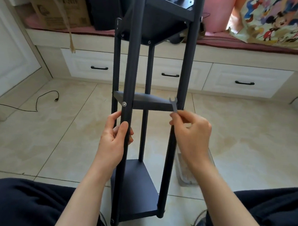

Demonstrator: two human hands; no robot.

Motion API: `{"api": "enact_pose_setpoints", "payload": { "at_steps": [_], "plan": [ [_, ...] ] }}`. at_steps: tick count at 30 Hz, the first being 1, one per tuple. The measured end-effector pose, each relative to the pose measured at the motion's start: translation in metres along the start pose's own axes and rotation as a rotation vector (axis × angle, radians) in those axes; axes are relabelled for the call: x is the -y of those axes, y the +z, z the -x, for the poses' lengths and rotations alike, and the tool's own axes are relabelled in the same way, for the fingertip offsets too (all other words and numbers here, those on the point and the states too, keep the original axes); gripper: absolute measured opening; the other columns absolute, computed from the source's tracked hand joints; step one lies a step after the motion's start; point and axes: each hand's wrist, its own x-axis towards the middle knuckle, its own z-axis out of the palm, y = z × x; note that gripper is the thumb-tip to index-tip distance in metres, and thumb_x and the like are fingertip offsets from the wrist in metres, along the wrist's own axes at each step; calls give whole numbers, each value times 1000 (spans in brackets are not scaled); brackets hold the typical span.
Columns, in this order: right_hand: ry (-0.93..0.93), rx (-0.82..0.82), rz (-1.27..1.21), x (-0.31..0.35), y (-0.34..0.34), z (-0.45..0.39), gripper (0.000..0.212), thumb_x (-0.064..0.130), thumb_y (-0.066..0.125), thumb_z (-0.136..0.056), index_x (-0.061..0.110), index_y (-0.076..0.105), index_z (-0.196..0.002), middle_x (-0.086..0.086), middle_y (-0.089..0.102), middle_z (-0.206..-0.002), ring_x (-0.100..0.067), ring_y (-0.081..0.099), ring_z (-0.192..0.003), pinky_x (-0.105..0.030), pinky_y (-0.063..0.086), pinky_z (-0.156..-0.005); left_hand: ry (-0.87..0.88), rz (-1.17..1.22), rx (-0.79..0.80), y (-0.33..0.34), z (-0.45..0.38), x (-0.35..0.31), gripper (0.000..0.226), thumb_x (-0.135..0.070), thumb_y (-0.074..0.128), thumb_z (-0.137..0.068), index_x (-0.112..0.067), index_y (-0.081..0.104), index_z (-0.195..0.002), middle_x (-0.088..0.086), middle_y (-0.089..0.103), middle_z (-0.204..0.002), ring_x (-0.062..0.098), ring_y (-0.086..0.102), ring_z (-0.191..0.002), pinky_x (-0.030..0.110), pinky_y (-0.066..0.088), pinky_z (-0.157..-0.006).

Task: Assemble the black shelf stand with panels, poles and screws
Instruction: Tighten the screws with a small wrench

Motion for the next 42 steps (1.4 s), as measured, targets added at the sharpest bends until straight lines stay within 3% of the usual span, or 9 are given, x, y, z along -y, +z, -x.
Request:
{"api": "enact_pose_setpoints", "payload": {
  "at_steps": [2, 6, 11, 13, 18, 21, 30, 36, 42],
  "plan": [
    [14, 66, 103, 8, -10, -19, 16, 23, 64, -93, 17, 78, -91, 1, 68, -82, -21, 62, -85, -35, 50, -76, -4, -3, 7, -1, 1, -1, 26, -28, 46, -105, -49, 50, -120, 2, 60, -78, 9, 57, -69, 23, 53, -72],
    [-9, 252, 389, 12, -22, -52, 15, 25, 65, -93, 17, 77, -97, 1, 44, -106, -19, 41, -108, -24, 35, -85, -3, -15, 6, 0, 5, 0, 27, -28, 46, -106, -50, 49, -120, 3, 61, -79, 8, 58, -70, 25, 53, -76],
    [231, 449, 113, 16, -35, -89, 11, 24, 75, -85, 18, 78, -93, 6, 64, -100, -16, 57, -105, -27, 47, -84, 6, -27, 40, -2, 5, 3, 34, -24, 48, -105, -51, 47, -125, 1, 62, -79, 9, 58, -70, 28, 52, -80],
    [318, 496, -12, 16, -38, -95, 14, 21, 75, -86, 15, 77, -98, 3, 66, -106, -16, 58, -110, -36, 51, -93, -6, -17, 79, -3, 5, 4, 40, -19, 53, -103, -50, 47, -129, 1, 62, -78, 11, 58, -72, 30, 51, -84],
    [452, 478, -300, 6, -42, -97, 6, 10, 68, -91, 12, 72, -94, -4, 73, -106, -21, 65, -110, -44, 56, -92, 6, -5, 123, -1, 7, 3, 51, -9, 59, -99, -45, 47, -135, 1, 64, -82, 12, 61, -76, 25, 52, -84],
    [477, 483, -361, 4, -42, -104, 19, 12, 70, -88, 7, 68, -106, -1, 76, -98, -19, 69, -104, -48, 57, -86, 39, -14, 90, -1, 9, 4, 53, -8, 61, -98, -41, 49, -137, 3, 64, -81, 13, 61, -76, 23, 52, -86],
    [340, 507, -367, 14, -29, -103, 7, 14, 69, -90, 15, 75, -93, -6, 65, -116, -20, 68, -104, -42, 62, -76, 91, -4, -35, -17, -11, 6, 55, -4, 62, -96, -39, 51, -137, 9, 60, -83, 16, 58, -77, 18, 51, -83],
    [264, 530, -359, 25, -16, -102, 12, 17, 72, -88, 8, 76, -95, -13, 58, -120, -26, 65, -106, -48, 62, -76, 43, 1, -119, -24, -20, 13, 51, -8, 62, -97, -34, 50, -139, 12, 68, -95, 7, 64, -78, 12, 49, -81],
    [238, 516, -340, 31, -6, -103, 5, 19, 76, -85, 16, 79, -88, -11, 56, -121, -25, 63, -108, -43, 62, -75, 27, 0, -168, -30, -31, 17, 48, -7, 61, -98, -29, 53, -140, 6, 71, -99, 5, 67, -83, 11, 50, -81]
  ]
}}
